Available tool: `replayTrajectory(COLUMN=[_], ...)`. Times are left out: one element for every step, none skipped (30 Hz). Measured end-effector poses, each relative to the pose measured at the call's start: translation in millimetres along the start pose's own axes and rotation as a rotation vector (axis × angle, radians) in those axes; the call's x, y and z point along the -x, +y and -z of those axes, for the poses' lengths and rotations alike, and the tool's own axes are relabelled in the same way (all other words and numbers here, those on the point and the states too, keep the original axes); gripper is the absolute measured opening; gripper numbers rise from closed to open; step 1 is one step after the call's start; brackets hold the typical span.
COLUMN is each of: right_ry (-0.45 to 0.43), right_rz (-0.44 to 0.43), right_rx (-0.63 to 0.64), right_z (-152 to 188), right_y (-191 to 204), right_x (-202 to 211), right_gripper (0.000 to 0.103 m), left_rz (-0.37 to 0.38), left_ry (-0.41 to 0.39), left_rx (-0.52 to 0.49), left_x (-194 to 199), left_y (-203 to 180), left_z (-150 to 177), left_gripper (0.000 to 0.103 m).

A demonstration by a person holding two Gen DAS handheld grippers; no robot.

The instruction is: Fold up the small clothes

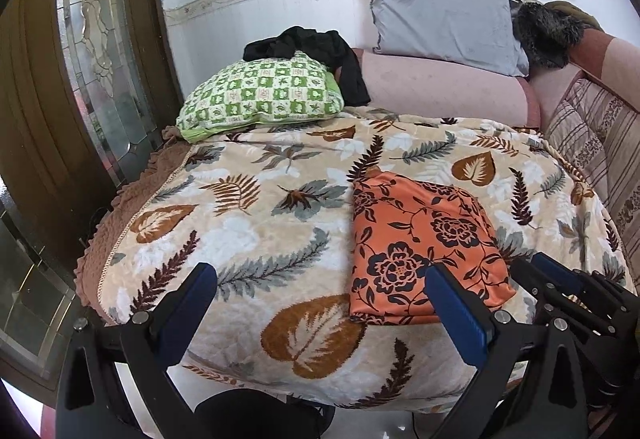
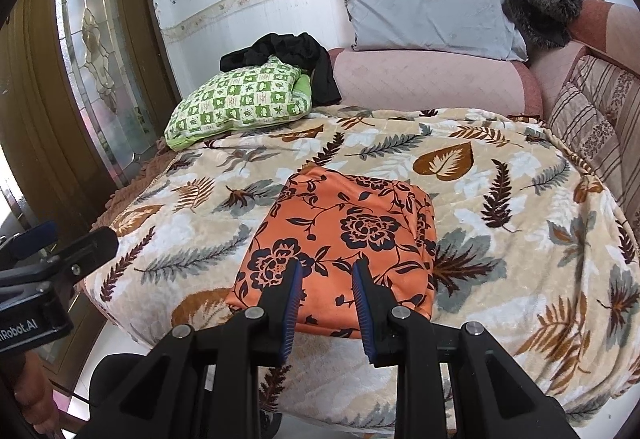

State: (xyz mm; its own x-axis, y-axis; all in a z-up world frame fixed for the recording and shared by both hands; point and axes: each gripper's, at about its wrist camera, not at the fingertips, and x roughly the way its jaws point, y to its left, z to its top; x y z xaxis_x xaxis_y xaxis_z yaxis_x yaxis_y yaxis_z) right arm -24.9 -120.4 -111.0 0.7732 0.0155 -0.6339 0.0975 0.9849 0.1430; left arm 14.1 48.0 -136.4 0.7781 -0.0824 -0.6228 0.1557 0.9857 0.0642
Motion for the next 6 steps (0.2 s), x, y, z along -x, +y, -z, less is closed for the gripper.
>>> replayTrajectory(right_ry=[0.003,0.006,0.008,0.01,0.01,0.01], right_rz=[0.001,0.0,0.001,0.002,0.004,0.007], right_rx=[-0.003,-0.004,-0.005,-0.006,-0.006,-0.006], right_z=[0.2,0.1,0.2,0.2,-0.3,-1.4], right_y=[-0.3,-0.8,-1.2,-1.6,-2.7,-3.7], right_x=[-1.3,-2.3,-3.4,-4.7,-6.8,-8.3], right_gripper=[0.029,0.029,0.029,0.029,0.029,0.029], left_rz=[0.01,0.021,0.032,0.038,0.054,0.069], left_ry=[0.001,0.005,0.013,0.022,0.035,0.052], left_rx=[0.001,0.004,0.011,0.016,0.019,0.024], left_x=[-0.8,-2.3,-5.8,-9.4,-16.2,-24.3], left_y=[0.5,0.6,1.1,1.8,3.4,5.3], left_z=[0.0,-0.3,-0.7,-1.4,-2.7,-3.6], left_gripper=[0.103,0.103,0.103,0.103,0.103,0.103])
